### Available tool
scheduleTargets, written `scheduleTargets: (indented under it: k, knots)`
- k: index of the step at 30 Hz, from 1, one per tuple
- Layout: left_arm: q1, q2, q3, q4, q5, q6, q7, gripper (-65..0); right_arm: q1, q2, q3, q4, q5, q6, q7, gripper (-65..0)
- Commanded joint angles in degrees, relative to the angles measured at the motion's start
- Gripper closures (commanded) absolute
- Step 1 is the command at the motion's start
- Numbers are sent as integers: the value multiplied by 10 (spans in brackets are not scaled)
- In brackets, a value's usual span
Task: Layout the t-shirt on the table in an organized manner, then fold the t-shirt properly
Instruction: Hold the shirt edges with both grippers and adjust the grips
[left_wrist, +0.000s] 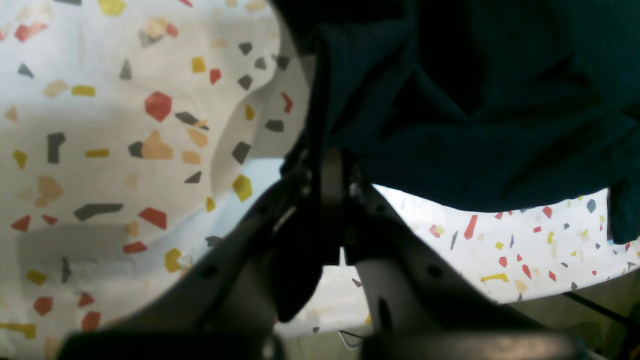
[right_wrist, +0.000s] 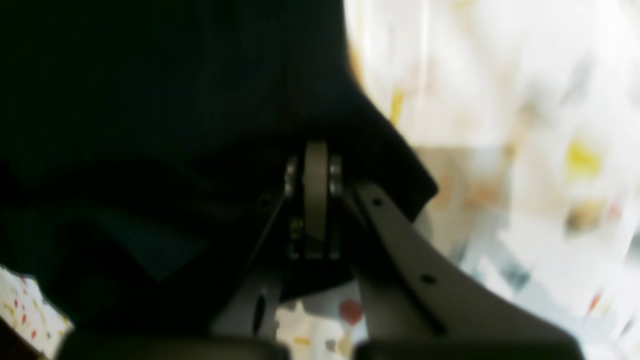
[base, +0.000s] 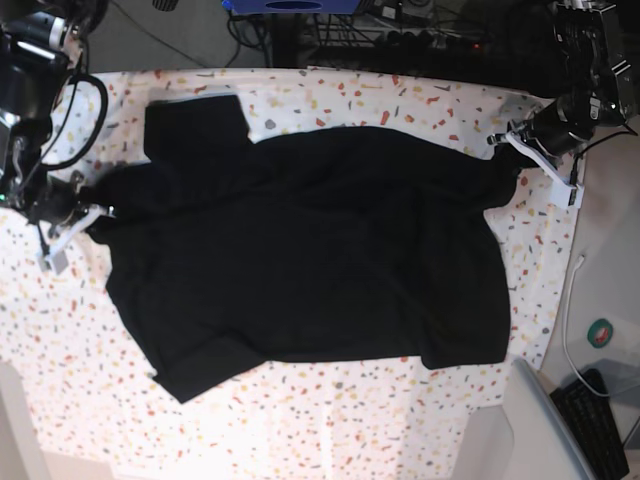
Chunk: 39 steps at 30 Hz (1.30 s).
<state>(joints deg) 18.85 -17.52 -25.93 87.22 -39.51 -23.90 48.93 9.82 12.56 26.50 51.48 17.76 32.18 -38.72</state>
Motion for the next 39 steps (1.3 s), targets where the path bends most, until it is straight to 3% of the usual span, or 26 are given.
scheduleTargets:
  k: [1, 7, 13, 17, 21, 22, 25, 27, 28, 33, 39]
  knots:
    - [-14, -11, -6, 4, -8, -1, -10, 0, 38, 6, -1, -24, -28, -5, 10, 0]
    - [-79, -8, -1, -21, 49, -1, -6, 0, 184, 6, -1, -169, -152, -5, 98, 0]
    - [-83, 3, -1, -21, 54, -1, -6, 0, 217, 11, -1, -118, -189, -1, 120, 0]
    - [-72, 2, -2, -21, 57, -1, -6, 0, 162, 7, 5, 76, -177, -1, -8, 0]
    - [-66, 0, -7, -21, 55, -1, -6, 0, 42, -11, 24, 303, -72, 2, -171, 0]
    - [-66, 0, -7, -21, 55, -1, -6, 0, 16, -17, 40, 328, -41, 2, -193, -42]
    - [-66, 0, -7, -21, 55, -1, -6, 0, -40, -29, 80, 351, 39, 2, -227, -335]
    - [-66, 1, -7, -21, 55, -1, -6, 0, -73, -30, 88, 339, 81, 2, -220, -500]
    - [-66, 1, -7, -21, 55, -1, -6, 0, -87, -30, 85, 325, 97, 2, -207, -543]
    - [-68, 1, -2, -21, 54, -1, -6, 0, -90, -28, 84, 221, 109, 3, -142, -510]
    - [-66, 1, -2, -21, 54, -1, -6, 0, -25, -27, 84, 108, 109, 4, -130, -513]
